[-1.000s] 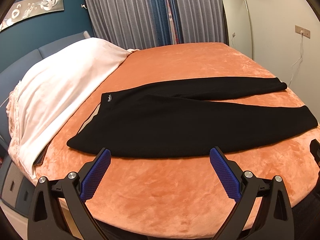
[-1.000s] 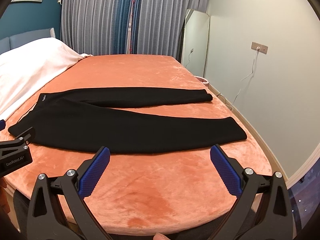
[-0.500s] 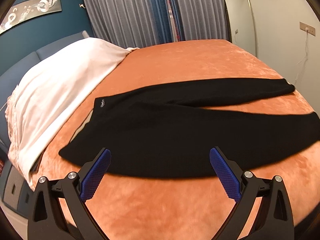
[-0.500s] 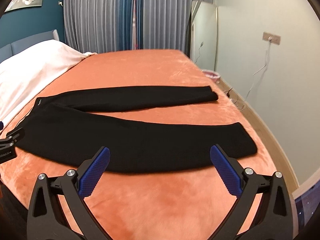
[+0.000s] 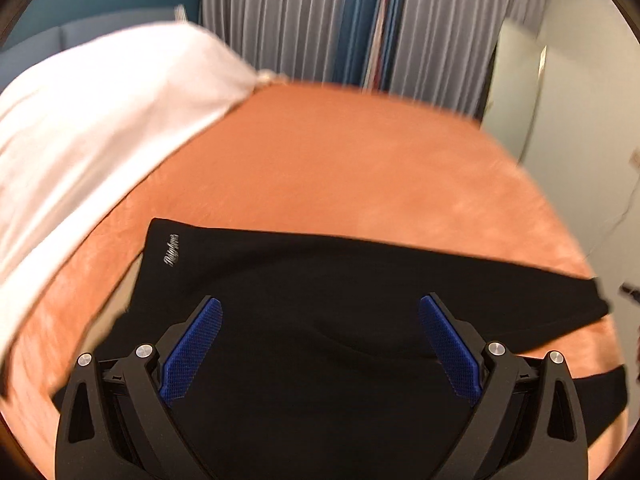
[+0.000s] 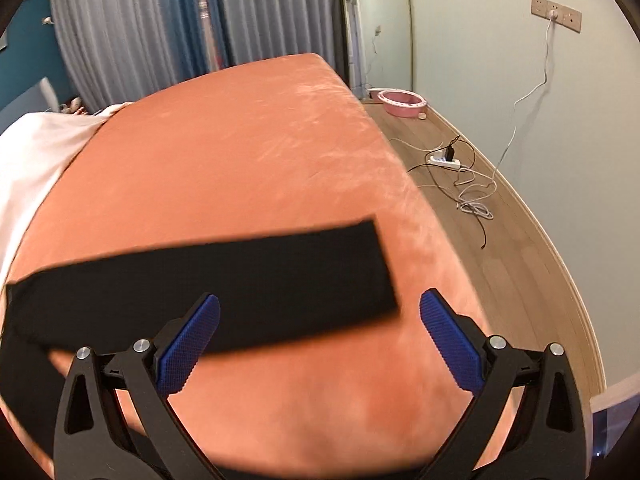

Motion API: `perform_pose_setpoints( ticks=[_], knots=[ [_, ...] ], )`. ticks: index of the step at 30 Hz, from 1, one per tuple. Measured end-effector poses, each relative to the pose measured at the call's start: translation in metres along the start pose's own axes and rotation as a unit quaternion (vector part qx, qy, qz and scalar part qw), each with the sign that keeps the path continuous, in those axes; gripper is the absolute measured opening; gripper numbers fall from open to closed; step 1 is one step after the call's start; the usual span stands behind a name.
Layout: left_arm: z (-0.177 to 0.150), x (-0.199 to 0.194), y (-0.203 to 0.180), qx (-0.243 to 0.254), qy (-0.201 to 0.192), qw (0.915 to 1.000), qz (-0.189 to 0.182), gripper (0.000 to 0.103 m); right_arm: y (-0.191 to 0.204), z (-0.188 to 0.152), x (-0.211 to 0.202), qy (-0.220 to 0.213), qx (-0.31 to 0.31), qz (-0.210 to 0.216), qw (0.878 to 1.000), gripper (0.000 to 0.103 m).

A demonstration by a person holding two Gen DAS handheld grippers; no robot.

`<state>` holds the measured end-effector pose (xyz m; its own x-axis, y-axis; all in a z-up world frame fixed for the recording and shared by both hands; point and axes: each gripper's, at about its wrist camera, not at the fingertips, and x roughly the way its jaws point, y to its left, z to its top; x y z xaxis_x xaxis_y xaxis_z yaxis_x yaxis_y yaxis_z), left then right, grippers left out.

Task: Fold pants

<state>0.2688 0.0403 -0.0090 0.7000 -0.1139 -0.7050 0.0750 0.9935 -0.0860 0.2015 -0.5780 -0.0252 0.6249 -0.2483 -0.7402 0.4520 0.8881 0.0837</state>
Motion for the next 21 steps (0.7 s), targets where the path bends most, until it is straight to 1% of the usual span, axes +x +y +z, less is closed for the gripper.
perform_pose_setpoints(
  ticks=[1,2,3,4,5,7,8,9,10,11,12,13,15,16,18,19,20,21],
  knots=[
    [0.012,0.019,0.012,0.001,0.017,0.9999,0.003,0.097,-0.005,0.011,0.015,0.004,0.004,0.001,1.000,0.098],
    [0.025,0.042,0.030,-0.010,0.038,0.9992,0.003,0.097,-0.008,0.019,0.027,0.008,0.003,0.002,1.000,0.098],
    [0.031,0.055,0.042,-0.014,0.052,0.9986,0.002,0.097,-0.009,0.024,0.035,0.011,0.000,0.002,1.000,0.098],
    [0.040,0.071,0.057,-0.024,0.065,0.9975,0.014,0.097,-0.012,0.031,0.048,0.012,-0.005,-0.001,1.000,0.098],
    [0.050,0.088,0.079,-0.037,0.067,0.9962,0.040,0.097,-0.013,0.032,0.055,0.016,-0.009,-0.002,1.000,0.098],
    [0.059,0.109,0.107,-0.054,0.076,0.9938,0.060,0.097,-0.017,0.037,0.077,0.032,-0.014,-0.009,0.999,0.098],
    [0.065,0.127,0.125,-0.062,0.093,0.9915,0.067,0.097,-0.018,0.038,0.086,0.041,-0.015,-0.011,0.999,0.098],
    [0.068,0.137,0.136,-0.076,0.101,0.9886,0.081,0.095,-0.021,0.039,0.095,0.048,-0.013,-0.010,0.999,0.098],
    [0.070,0.146,0.148,-0.095,0.104,0.9859,0.091,0.095,-0.023,0.039,0.106,0.060,-0.009,-0.004,0.998,0.098],
    [0.072,0.156,0.159,-0.112,0.110,0.9839,0.086,0.096,-0.022,0.039,0.115,0.072,-0.006,0.000,0.997,0.098],
    [0.073,0.165,0.167,-0.121,0.123,0.9819,0.079,0.096,-0.025,0.039,0.124,0.081,-0.005,0.000,0.997,0.098],
    [0.073,0.178,0.173,-0.122,0.142,0.9788,0.083,0.096,-0.026,0.038,0.132,0.092,-0.003,0.000,0.996,0.098],
    [0.071,0.195,0.175,-0.114,0.166,0.9743,0.102,0.096,-0.024,0.035,0.141,0.104,-0.001,0.003,0.995,0.098],
    [0.069,0.204,0.176,-0.103,0.177,0.9715,0.119,0.096,-0.022,0.033,0.146,0.108,-0.002,0.009,0.994,0.098],
    [0.067,0.212,0.177,-0.084,0.179,0.9710,0.134,0.096,-0.017,0.031,0.150,0.103,-0.008,0.010,0.995,0.098],
    [0.065,0.217,0.176,-0.077,0.181,0.9710,0.135,0.092,-0.013,0.030,0.150,0.099,-0.014,0.010,0.995,0.098],
    [0.064,0.220,0.175,-0.073,0.183,0.9722,0.126,0.081,-0.010,0.030,0.150,0.095,-0.017,0.010,0.995,0.095],
    [0.064,0.224,0.175,-0.072,0.187,0.9730,0.114,0.067,-0.009,0.029,0.149,0.092,-0.020,0.010,0.995,0.076]
  ],
)
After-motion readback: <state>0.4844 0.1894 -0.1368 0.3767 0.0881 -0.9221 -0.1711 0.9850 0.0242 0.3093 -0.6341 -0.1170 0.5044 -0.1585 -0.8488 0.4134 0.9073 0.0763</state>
